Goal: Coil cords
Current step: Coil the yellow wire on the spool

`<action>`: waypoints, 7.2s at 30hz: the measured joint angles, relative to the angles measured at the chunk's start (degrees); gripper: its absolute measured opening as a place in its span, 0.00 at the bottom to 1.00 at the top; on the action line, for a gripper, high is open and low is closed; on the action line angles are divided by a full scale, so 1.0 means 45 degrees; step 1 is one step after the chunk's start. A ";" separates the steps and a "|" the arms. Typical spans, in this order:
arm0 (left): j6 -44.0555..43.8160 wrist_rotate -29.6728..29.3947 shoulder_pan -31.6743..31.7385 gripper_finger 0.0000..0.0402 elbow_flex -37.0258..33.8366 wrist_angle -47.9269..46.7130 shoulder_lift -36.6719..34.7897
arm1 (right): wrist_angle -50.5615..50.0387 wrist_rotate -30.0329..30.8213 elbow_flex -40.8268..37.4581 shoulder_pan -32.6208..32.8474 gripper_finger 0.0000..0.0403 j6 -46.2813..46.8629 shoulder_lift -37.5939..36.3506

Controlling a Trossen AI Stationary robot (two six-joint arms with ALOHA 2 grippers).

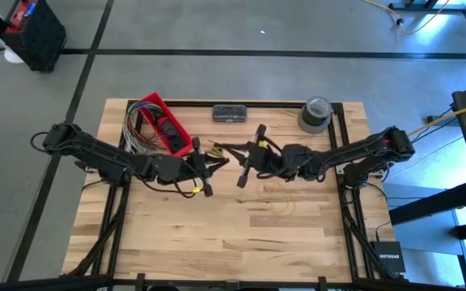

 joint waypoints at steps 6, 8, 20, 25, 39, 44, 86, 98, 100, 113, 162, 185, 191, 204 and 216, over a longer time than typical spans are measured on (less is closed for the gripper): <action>0.0029 -0.0008 -0.0005 0.01 -0.0027 -0.0073 0.0015 | -0.0115 -0.0075 0.0469 -0.0006 0.01 -0.0566 -0.0287; 0.0032 -0.0008 0.0000 0.01 -0.0040 -0.0079 0.0026 | -0.0115 -0.0079 0.0662 -0.0006 0.01 -0.0597 -0.0305; 0.0219 0.0006 0.0005 0.01 -0.0082 -0.0310 0.0063 | -0.0734 -0.0452 0.1886 -0.0011 0.01 -0.0872 -0.0310; 0.0219 0.0006 0.0014 0.01 -0.0082 -0.0535 0.0063 | -0.0754 -0.0548 0.2254 -0.0011 0.01 -0.0919 -0.0314; 0.0323 -0.1144 0.0398 0.01 -0.0134 -0.2454 -0.0149 | -0.4365 -0.0782 0.3196 0.0363 0.01 -0.0969 -0.0392; 0.0185 -0.2270 0.0335 0.01 -0.0184 -0.4162 -0.0901 | -0.6874 -0.0615 0.3061 0.0441 0.01 -0.0706 -0.0463; -0.0874 -0.0669 -0.1413 0.01 -0.0092 -0.3068 -0.2412 | -0.3275 0.1027 -0.0256 -0.0948 0.01 0.0779 0.2016; -0.1597 -0.0518 -0.1321 0.01 -0.0092 -0.4044 -0.2658 | -0.3085 0.3834 -0.0232 -0.0933 0.01 -0.0051 0.2022; -0.2102 -0.0525 -0.1316 0.01 -0.0080 -0.4551 -0.2824 | -0.3109 0.4108 -0.0231 -0.0933 0.01 -0.0238 0.2022; -0.4210 -0.1953 -0.1035 0.01 0.0993 -0.9025 -0.2914 | -0.3210 0.4728 -0.0231 -0.0954 0.01 -0.0639 0.2022; -0.5449 -0.1621 -0.0835 0.01 0.1225 -1.3545 -0.2978 | -0.4979 0.0018 -0.0227 -0.0948 0.01 -0.0988 0.2022; -0.3114 -0.0685 -0.0709 0.01 0.1166 -0.6996 -0.1510 | -0.2381 0.1103 -0.0231 -0.1366 0.01 0.0677 0.3149; -0.2213 -0.0280 -0.0519 0.01 0.1166 -0.5122 -0.0548 | -0.1943 0.0898 -0.0231 -0.1361 0.01 0.1252 0.3145; -0.1774 -0.0271 0.0413 0.01 0.1180 -0.5491 0.0274 | -0.1814 0.0864 -0.0246 -0.1346 0.01 0.1339 0.1561; -0.1447 -0.0208 0.0442 0.01 0.1230 -0.5468 0.0389 | 0.0338 0.0182 -0.2657 -0.1360 0.01 0.1170 -0.0777</action>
